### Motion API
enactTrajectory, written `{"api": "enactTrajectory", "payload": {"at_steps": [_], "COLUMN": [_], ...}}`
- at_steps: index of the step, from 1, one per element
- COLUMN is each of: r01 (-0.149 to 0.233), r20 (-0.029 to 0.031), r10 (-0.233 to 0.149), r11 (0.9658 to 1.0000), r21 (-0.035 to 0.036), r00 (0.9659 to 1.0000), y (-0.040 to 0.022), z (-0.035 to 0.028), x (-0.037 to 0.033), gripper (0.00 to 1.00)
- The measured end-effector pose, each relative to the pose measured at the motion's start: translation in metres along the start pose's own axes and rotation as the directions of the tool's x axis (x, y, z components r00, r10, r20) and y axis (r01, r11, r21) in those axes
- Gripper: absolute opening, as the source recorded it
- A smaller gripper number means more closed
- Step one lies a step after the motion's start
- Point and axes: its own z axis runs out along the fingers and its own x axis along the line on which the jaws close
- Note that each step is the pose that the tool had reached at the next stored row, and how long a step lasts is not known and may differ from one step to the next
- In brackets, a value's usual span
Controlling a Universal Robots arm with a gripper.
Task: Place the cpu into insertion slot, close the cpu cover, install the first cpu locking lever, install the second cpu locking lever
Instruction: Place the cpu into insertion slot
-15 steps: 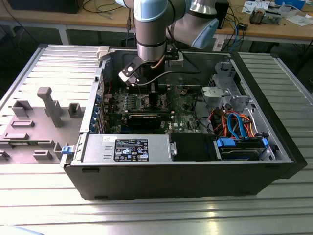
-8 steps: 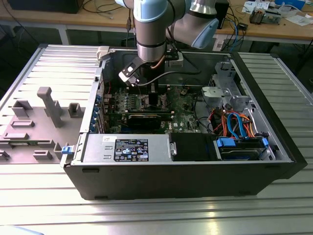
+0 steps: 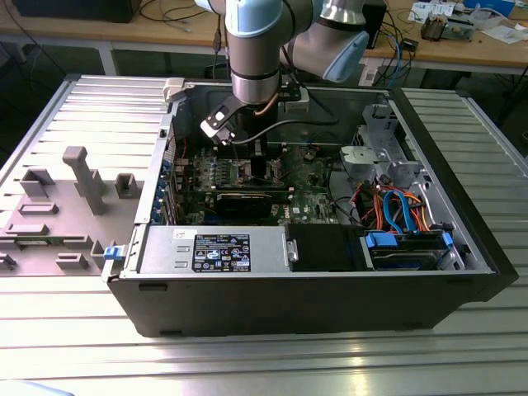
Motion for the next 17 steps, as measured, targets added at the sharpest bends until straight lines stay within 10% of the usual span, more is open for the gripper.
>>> {"api": "enactTrajectory", "payload": {"at_steps": [7,17], "r01": [0.000,0.000], "r20": [-0.0003,0.0000], "r10": [0.000,0.000], "r11": [1.0000,1.0000], "r21": [-0.0002,0.0015], "r00": [1.0000,1.0000], "y": [0.0001,0.0018], "z": [-0.0006,-0.0228], "x": [0.0001,-0.0003], "gripper": [0.75,0.61]}}
